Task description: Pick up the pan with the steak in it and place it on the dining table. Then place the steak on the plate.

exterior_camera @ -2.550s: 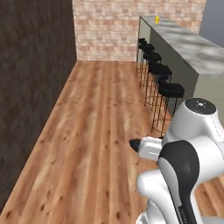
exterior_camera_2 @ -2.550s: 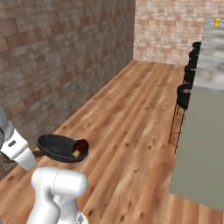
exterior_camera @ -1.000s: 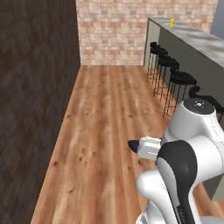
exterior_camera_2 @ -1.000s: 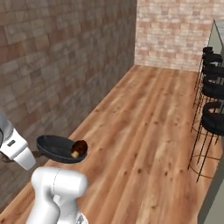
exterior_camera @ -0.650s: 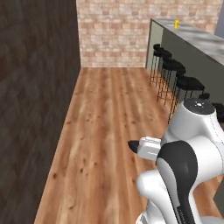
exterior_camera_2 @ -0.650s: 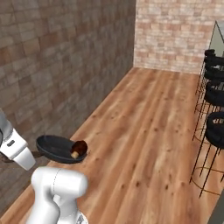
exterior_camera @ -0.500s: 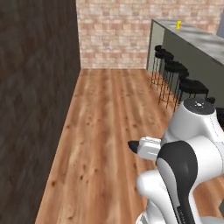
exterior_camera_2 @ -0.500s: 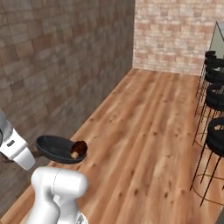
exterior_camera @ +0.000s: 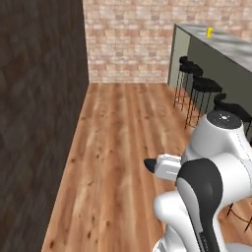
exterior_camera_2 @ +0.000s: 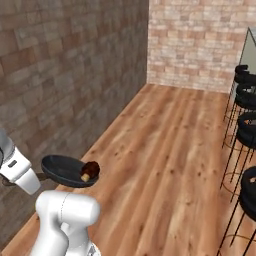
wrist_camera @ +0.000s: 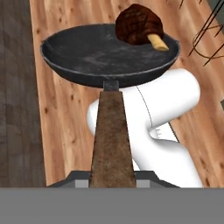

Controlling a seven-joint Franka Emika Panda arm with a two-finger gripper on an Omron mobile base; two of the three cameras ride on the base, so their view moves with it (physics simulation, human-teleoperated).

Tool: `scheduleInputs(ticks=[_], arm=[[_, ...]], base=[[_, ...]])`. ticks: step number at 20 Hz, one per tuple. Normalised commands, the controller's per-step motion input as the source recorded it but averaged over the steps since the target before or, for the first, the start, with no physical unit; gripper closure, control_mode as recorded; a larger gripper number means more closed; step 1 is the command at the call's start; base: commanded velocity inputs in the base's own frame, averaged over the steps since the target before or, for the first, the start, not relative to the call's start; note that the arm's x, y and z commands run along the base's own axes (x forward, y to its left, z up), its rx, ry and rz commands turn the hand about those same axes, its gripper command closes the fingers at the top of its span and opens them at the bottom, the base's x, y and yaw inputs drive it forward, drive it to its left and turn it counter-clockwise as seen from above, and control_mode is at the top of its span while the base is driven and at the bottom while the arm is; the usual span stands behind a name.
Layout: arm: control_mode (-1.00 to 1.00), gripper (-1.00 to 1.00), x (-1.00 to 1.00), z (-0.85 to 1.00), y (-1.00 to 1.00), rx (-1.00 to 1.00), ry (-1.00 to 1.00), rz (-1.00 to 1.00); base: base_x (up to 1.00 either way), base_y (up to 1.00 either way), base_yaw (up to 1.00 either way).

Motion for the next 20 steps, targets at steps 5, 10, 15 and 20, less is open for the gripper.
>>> scheduleInputs(ticks=[5,10,15,20], arm=[[1.0,1.0,0.0,0.0,0.0,0.0,0.0,0.0],[1.0,1.0,0.0,0.0,0.0,0.0,0.0,0.0],[1.0,1.0,0.0,0.0,0.0,0.0,0.0,0.0],[1.0,1.0,0.0,0.0,0.0,0.0,0.0,0.0]], base=[[1.0,0.12,-0.01],[1.0,0.12,-0.01],[1.0,0.14,-0.01],[1.0,0.16,-0.01]])
